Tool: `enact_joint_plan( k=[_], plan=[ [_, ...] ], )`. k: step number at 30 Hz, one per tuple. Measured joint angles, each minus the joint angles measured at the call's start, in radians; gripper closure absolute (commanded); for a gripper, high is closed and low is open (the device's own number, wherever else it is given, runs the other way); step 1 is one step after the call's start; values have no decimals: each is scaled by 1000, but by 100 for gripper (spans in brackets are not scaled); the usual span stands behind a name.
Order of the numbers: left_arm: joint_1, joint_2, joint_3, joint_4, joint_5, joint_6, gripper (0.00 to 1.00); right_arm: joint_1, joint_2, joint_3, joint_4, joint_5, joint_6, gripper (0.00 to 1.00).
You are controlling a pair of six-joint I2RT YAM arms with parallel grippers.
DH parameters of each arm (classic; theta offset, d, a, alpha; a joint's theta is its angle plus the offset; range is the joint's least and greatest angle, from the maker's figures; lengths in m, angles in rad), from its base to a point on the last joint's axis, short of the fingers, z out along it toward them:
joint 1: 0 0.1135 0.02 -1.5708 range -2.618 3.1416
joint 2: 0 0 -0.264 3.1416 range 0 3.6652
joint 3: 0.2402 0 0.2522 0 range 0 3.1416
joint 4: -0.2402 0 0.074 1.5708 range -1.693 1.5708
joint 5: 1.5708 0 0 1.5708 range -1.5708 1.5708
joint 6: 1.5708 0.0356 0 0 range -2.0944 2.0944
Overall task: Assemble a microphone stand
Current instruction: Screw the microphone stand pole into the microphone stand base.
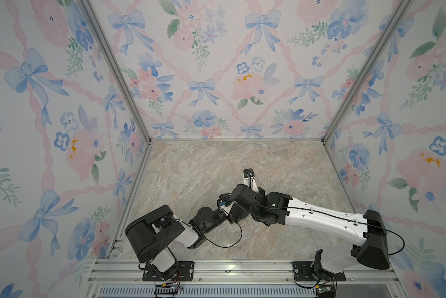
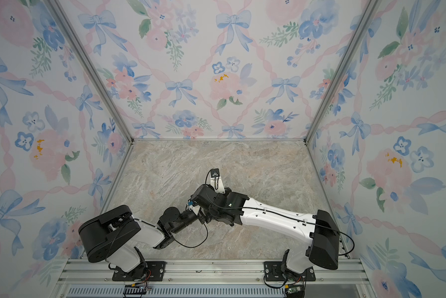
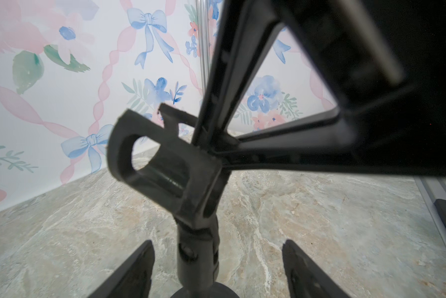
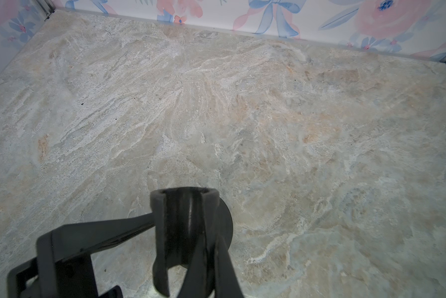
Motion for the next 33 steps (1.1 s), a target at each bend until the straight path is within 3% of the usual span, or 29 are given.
enact_joint_plan(
  k=[19,24,28,33],
  plan=[
    [78,100,59,69,114,3,75,0,-1,-1,0,1,-2,97],
    [87,118,61,97,142,14,78,-2,-1,-1,3,-13,-2,80],
    [95,124,62,105,150,13,80,-3,-4,-8,-20,-60,-39,57],
    [98,137,71,115,156,14,83,-3,-55,-11,-29,-115,-142,53]
  ],
)
